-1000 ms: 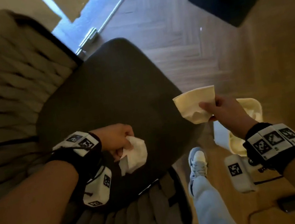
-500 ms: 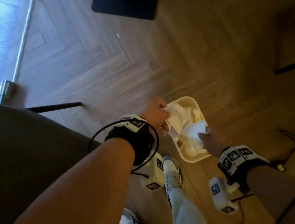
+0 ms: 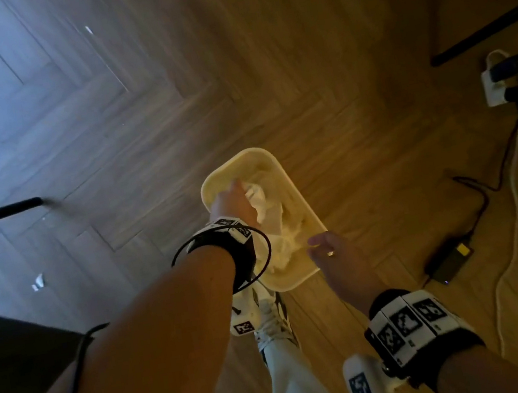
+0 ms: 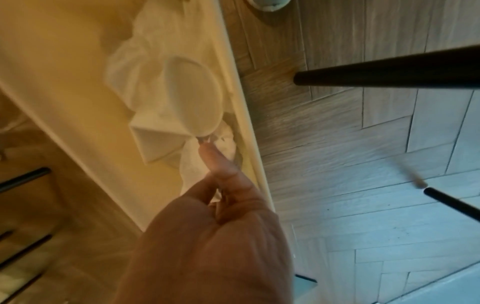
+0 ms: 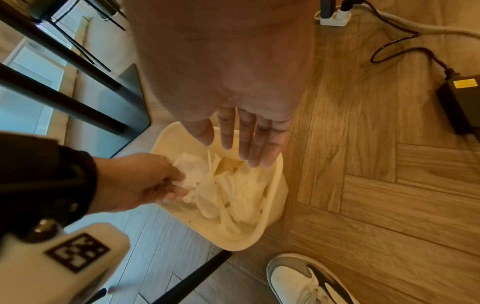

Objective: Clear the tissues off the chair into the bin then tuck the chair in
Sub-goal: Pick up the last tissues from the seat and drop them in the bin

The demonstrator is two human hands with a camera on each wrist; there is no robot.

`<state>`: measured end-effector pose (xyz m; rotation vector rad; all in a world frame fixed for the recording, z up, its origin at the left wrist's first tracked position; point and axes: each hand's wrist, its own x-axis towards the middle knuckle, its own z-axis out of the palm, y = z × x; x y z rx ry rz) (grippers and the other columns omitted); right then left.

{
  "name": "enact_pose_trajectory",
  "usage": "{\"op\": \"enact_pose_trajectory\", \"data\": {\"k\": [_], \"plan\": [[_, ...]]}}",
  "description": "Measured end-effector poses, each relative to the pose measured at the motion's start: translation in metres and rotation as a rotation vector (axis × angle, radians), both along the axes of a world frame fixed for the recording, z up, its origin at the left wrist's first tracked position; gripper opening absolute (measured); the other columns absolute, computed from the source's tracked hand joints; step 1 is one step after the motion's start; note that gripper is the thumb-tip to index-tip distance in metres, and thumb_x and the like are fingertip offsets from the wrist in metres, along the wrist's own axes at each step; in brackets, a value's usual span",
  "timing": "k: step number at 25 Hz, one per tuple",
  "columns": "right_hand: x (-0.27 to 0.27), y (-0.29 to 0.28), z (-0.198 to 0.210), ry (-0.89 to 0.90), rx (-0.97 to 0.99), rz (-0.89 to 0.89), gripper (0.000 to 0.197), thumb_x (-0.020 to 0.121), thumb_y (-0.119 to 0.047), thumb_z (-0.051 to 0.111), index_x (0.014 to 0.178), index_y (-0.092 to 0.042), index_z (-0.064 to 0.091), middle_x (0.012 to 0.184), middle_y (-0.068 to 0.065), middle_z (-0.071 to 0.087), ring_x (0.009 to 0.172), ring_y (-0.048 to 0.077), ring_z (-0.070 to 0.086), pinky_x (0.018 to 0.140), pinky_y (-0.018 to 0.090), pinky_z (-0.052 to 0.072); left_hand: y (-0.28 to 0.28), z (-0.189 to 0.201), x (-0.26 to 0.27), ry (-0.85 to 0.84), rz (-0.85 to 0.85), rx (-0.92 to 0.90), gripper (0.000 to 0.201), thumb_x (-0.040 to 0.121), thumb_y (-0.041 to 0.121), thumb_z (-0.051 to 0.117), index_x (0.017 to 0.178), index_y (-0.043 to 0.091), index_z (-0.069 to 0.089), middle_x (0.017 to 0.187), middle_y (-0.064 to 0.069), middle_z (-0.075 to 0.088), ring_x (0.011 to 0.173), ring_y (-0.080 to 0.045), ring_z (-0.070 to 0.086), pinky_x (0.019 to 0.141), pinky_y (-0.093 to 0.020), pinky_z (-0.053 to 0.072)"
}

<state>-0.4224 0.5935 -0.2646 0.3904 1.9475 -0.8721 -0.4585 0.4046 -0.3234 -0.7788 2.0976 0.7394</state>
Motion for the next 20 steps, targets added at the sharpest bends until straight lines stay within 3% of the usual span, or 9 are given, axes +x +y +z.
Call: {"op": "enact_pose_trajectory", "data": {"k": [2,4,6,8,11,14,18,20], "plan": [[0.003,0.003,0.002,0.016,-0.003,-0.013,0.024,0.093,-0.027,0.05,0.114,-0.018,0.058,0.102,-0.001,0.057,0.096,0.023,0.058,0.08,0.039,0.046,0.0,-0.008,0.002,-0.005,-0.066,-0.078,0.051,0.086,0.007,0.054,0.133,0.012,0.033,0.111,-0.019,0.061,0.097,-0.036,0.062,0.07,-0.041,0.051],[0.007,0.0,0.01,0.037,-0.002,-0.024,0.03,0.092,-0.029,0.051,0.121,-0.022,0.052,0.101,-0.003,0.056,0.097,0.022,0.059,0.083,0.043,0.049,-0.005,-0.001,0.009,0.028,-0.074,-0.113,0.06,0.088,0.011,0.053,0.139,0.013,0.024,0.125,-0.019,0.053,0.105,-0.038,0.059,0.076,-0.042,0.049],[0.01,-0.007,0.022,0.106,0.005,-0.036,0.037,0.09,-0.029,0.054,0.126,-0.023,0.048,0.098,-0.004,0.058,0.094,0.023,0.06,0.081,0.046,0.05,-0.013,0.023,0.018,0.079,-0.074,-0.15,0.056,0.088,0.014,0.052,0.137,0.016,0.025,0.134,-0.016,0.042,0.107,-0.041,0.058,0.078,-0.044,0.049],[0.013,-0.024,0.045,0.163,0.007,-0.026,0.04,0.088,-0.028,0.055,0.127,-0.022,0.046,0.101,-0.001,0.06,0.095,0.025,0.06,0.081,0.045,0.05,-0.026,0.064,0.037,0.158,-0.081,-0.147,0.049,0.086,0.018,0.054,0.129,0.021,0.031,0.13,-0.01,0.039,0.1,-0.041,0.061,0.071,-0.043,0.053],[0.025,-0.06,0.109,0.243,-0.031,-0.018,0.037,0.088,-0.025,0.055,0.124,-0.017,0.049,0.113,0.009,0.061,0.102,0.023,0.057,0.083,0.038,0.046,-0.05,0.159,0.08,0.19,-0.196,-0.031,0.041,0.088,0.019,0.056,0.126,0.013,0.043,0.125,-0.011,0.045,0.099,-0.033,0.058,0.071,-0.035,0.046],[0.048,-0.104,0.189,0.261,-0.107,0.074,0.029,0.088,-0.022,0.056,0.116,-0.014,0.057,0.107,0.006,0.064,0.095,0.02,0.058,0.08,0.031,0.042,-0.085,0.261,0.135,0.13,-0.307,0.057,0.02,0.091,0.023,0.054,0.105,0.01,0.058,0.108,-0.009,0.061,0.089,-0.021,0.056,0.067,-0.024,0.04],[0.132,-0.155,0.312,0.352,-0.255,0.296,0.027,0.088,-0.022,0.056,0.113,-0.013,0.06,0.104,0.006,0.066,0.099,0.02,0.06,0.083,0.031,0.046,-0.135,0.404,0.249,0.26,-0.08,0.033,0.014,0.096,0.022,0.046,0.095,0.017,0.059,0.087,-0.001,0.062,0.071,-0.013,0.057,0.061,-0.02,0.042],[0.195,-0.168,0.363,0.384,-0.33,0.336,0.031,0.087,-0.024,0.058,0.117,-0.018,0.056,0.102,0.001,0.065,0.095,0.015,0.061,0.078,0.027,0.046,-0.154,0.456,0.328,0.36,0.05,0.023,0.013,0.095,0.02,0.046,0.088,0.025,0.057,0.086,0.002,0.061,0.076,-0.014,0.061,0.066,-0.023,0.047]]}}
